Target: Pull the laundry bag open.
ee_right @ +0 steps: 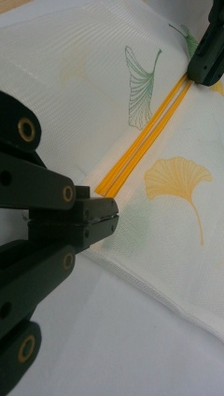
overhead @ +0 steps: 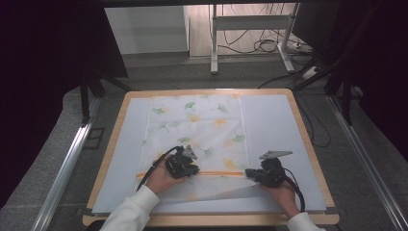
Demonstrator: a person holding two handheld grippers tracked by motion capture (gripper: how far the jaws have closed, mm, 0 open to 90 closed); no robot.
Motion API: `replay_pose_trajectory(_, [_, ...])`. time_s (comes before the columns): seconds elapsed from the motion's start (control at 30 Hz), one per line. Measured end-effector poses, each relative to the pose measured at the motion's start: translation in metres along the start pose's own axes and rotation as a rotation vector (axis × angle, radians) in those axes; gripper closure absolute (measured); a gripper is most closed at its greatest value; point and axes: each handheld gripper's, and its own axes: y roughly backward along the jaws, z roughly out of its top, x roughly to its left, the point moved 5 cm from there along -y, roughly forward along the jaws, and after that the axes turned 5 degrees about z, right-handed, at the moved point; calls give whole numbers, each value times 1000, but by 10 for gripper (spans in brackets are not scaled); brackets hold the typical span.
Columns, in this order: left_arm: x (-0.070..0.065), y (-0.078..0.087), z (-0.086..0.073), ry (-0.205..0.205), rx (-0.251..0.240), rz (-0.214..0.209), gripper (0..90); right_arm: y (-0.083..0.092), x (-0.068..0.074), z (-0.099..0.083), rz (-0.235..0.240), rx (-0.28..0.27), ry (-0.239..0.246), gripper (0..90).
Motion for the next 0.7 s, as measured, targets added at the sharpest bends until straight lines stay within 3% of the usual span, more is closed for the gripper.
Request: replay_pose_trajectory(0.7, [11, 12, -19, 34, 13, 24, 849, 0, 0, 0, 0, 2, 2, 899])
